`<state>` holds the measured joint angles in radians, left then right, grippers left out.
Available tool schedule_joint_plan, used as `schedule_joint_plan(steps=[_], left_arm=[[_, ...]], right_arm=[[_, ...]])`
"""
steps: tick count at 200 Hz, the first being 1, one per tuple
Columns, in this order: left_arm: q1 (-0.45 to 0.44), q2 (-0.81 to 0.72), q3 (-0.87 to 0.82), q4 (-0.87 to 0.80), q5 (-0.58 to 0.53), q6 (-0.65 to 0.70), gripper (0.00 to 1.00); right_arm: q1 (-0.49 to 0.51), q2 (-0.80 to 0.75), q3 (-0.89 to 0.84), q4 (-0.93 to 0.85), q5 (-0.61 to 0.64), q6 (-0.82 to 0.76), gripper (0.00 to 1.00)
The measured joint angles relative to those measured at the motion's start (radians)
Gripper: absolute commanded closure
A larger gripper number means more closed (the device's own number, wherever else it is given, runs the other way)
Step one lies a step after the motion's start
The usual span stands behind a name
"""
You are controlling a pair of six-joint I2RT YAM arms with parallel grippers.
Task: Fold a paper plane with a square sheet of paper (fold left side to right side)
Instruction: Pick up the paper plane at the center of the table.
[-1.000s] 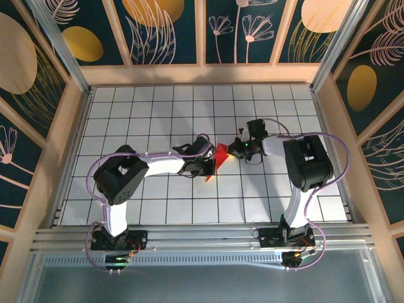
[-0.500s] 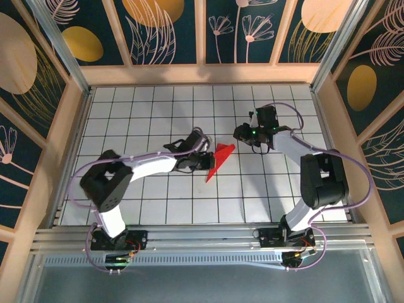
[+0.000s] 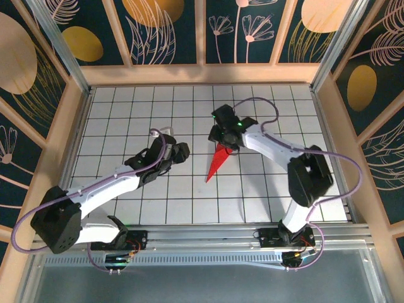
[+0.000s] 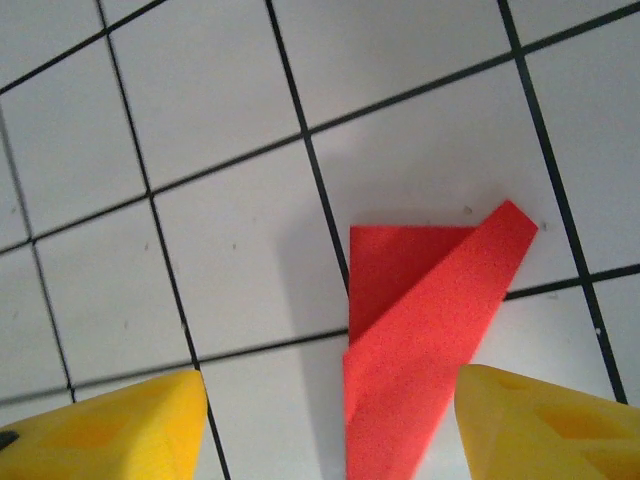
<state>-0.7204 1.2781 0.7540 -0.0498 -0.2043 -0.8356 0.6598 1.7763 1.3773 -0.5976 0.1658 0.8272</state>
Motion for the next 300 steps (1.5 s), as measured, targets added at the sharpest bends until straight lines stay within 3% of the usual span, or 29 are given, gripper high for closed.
schedule_joint_plan(steps=[30, 86, 300], left_arm=[[0.0, -0.041, -0.033, 0.0, -0.055, 0.0, 0.51], [0.0, -0.056, -0.059, -0.023, -0.09, 0.009, 0.5], [0.0, -0.053, -0.06, -0.034, -0.097, 0.049, 0.49]], right_arm=[[0.016, 0.168, 0.127, -0.088, 0.08, 0.072, 0.33], [0.023, 0.373, 0.263, -0.198, 0.098, 0.155, 0.32], [0.069, 0.404, 0.307, -0.312, 0.095, 0.265, 0.4]])
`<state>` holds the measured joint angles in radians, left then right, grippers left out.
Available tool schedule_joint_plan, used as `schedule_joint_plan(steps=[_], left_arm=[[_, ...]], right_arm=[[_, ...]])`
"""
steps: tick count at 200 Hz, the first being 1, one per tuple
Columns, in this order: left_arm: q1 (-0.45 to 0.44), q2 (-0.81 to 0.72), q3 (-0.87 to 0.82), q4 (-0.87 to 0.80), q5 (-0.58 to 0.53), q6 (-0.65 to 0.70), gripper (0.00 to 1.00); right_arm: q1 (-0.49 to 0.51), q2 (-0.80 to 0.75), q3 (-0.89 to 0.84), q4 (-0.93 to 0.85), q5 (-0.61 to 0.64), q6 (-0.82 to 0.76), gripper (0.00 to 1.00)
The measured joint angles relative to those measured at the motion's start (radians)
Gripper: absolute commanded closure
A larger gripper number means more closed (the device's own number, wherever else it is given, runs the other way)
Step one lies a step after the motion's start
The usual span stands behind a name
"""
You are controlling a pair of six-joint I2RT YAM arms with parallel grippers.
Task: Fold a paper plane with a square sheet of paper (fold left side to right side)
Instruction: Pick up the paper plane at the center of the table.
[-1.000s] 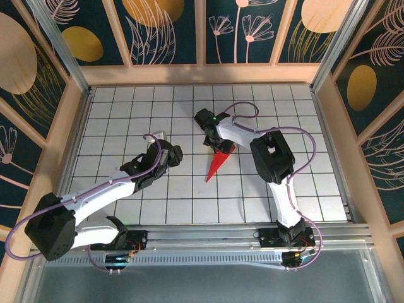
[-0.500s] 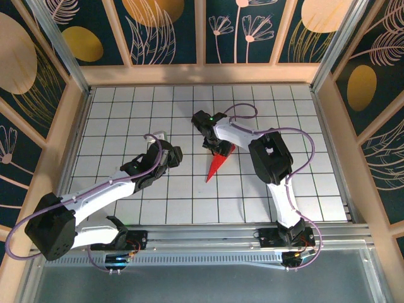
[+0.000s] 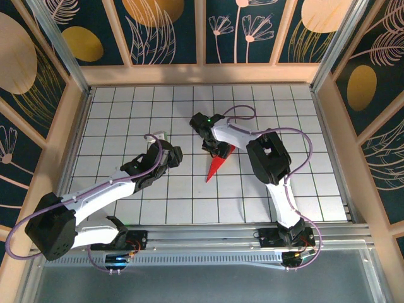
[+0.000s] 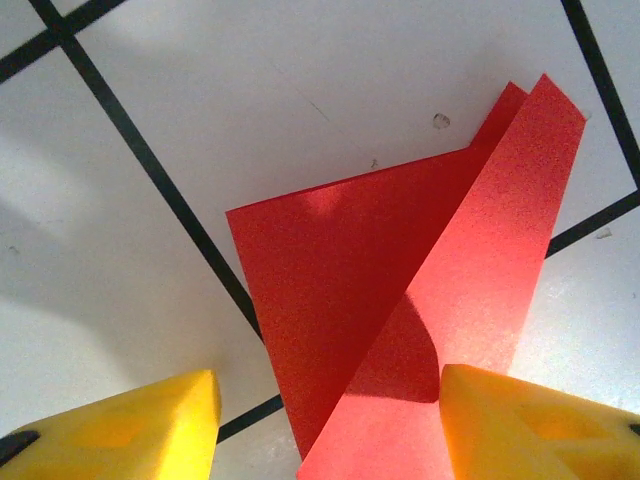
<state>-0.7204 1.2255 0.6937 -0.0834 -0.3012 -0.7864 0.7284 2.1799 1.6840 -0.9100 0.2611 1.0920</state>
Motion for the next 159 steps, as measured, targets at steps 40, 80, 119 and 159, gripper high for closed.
schedule_joint_plan(steps=[40, 80, 119, 159], left_arm=[[0.0, 0.008, 0.0, -0.001, 0.0, 0.0, 0.49], [0.0, 0.016, 0.0, -0.008, 0.0, 0.0, 0.49], [0.0, 0.023, 0.0, -0.008, 0.0, 0.0, 0.49], [0.0, 0.031, 0.0, -0.013, 0.0, 0.0, 0.49]], right_arm=[[0.0, 0.002, -0.011, 0.001, 0.0, 0.01, 0.4], [0.003, 0.002, -0.03, 0.011, 0.001, 0.019, 0.41], [0.008, -0.011, -0.048, 0.025, 0.008, 0.03, 0.44], [0.013, -0.023, -0.065, 0.021, 0.01, 0.034, 0.43]])
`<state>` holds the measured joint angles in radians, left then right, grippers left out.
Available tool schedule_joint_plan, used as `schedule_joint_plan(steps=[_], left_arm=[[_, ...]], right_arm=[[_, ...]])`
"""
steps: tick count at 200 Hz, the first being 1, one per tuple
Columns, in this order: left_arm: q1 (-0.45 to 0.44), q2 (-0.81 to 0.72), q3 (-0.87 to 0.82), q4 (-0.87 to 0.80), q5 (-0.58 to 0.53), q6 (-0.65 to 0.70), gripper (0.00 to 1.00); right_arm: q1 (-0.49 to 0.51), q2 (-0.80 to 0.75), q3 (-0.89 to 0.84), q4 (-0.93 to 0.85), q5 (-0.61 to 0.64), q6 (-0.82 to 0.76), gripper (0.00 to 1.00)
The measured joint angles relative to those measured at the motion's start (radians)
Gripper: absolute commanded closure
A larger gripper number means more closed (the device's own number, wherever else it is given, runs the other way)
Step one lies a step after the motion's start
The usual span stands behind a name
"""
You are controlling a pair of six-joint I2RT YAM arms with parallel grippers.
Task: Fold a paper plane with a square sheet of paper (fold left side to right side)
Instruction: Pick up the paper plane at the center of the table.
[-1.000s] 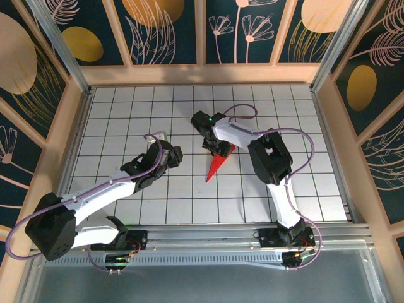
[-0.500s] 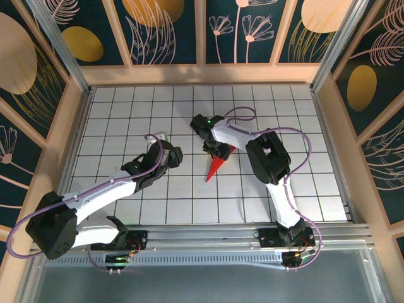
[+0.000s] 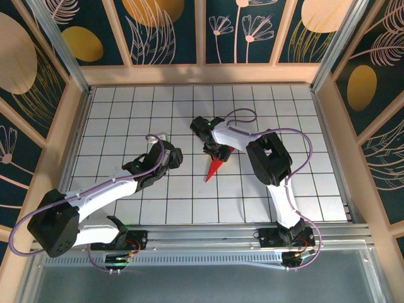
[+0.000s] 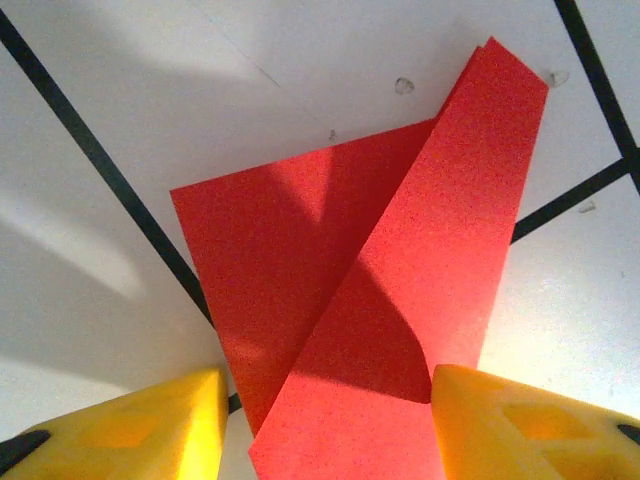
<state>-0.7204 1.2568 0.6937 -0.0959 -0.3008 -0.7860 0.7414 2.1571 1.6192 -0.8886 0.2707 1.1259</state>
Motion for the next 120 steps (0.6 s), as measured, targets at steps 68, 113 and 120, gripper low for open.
schedule_joint_plan(steps=[68, 113, 120], left_arm=[[0.0, 0.002, 0.0, -0.013, 0.0, 0.0, 0.49], [0.0, 0.018, 0.0, -0.014, 0.001, 0.0, 0.48], [0.0, 0.02, 0.0, -0.013, 0.001, 0.0, 0.48]], right_arm=[[0.009, -0.038, -0.037, -0.014, 0.002, 0.007, 0.43], [0.011, -0.058, -0.038, -0.018, 0.002, 0.011, 0.53], [0.011, -0.06, -0.038, -0.018, 0.002, 0.011, 0.54]])
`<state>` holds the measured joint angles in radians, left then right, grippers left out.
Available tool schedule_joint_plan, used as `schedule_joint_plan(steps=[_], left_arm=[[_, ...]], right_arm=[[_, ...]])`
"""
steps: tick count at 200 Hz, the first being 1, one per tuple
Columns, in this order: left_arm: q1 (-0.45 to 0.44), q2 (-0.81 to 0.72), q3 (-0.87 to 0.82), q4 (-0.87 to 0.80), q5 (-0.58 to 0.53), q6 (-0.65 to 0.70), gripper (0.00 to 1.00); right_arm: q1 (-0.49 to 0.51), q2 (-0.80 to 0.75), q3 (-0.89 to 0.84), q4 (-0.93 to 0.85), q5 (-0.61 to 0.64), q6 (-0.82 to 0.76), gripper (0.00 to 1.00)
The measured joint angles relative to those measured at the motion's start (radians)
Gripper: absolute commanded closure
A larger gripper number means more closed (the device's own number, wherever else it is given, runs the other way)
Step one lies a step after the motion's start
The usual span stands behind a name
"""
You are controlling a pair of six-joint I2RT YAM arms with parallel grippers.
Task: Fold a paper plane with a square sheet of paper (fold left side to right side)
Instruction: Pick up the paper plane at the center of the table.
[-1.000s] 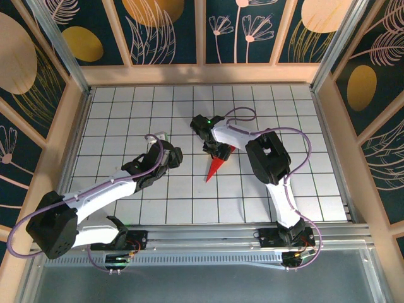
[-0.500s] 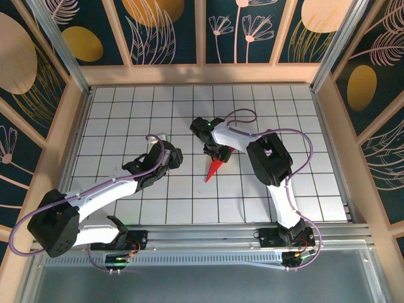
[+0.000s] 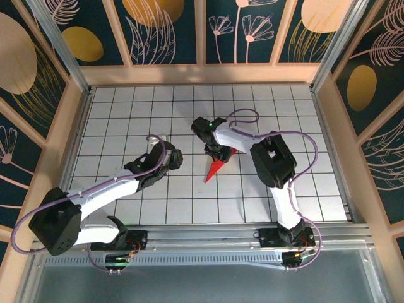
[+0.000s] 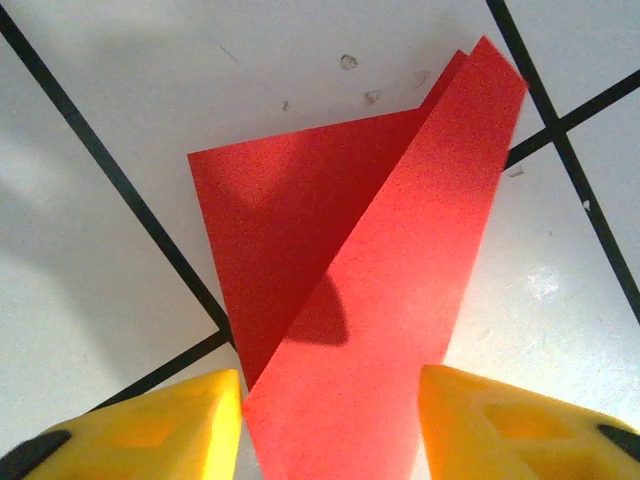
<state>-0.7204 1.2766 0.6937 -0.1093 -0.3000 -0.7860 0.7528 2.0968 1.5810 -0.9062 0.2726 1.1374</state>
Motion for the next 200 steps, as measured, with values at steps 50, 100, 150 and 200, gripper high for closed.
schedule_joint_plan(steps=[50, 100, 150, 200], left_arm=[[0.0, 0.011, 0.0, 0.0, 0.0, 0.0, 0.48], [0.0, 0.021, 0.0, -0.001, 0.001, 0.0, 0.48], [0.0, 0.02, 0.002, -0.008, 0.0, 0.001, 0.45], [0.04, -0.046, -0.001, -0.004, 0.04, -0.003, 0.37]], right_arm=[[0.003, -0.013, -0.01, 0.0, 0.0, 0.002, 0.68], [0.003, -0.017, -0.028, 0.0, -0.001, 0.008, 0.82], [0.003, -0.052, -0.029, 0.0, -0.004, 0.021, 1.0], [0.011, -0.19, -0.06, 0.021, 0.011, -0.011, 1.0]])
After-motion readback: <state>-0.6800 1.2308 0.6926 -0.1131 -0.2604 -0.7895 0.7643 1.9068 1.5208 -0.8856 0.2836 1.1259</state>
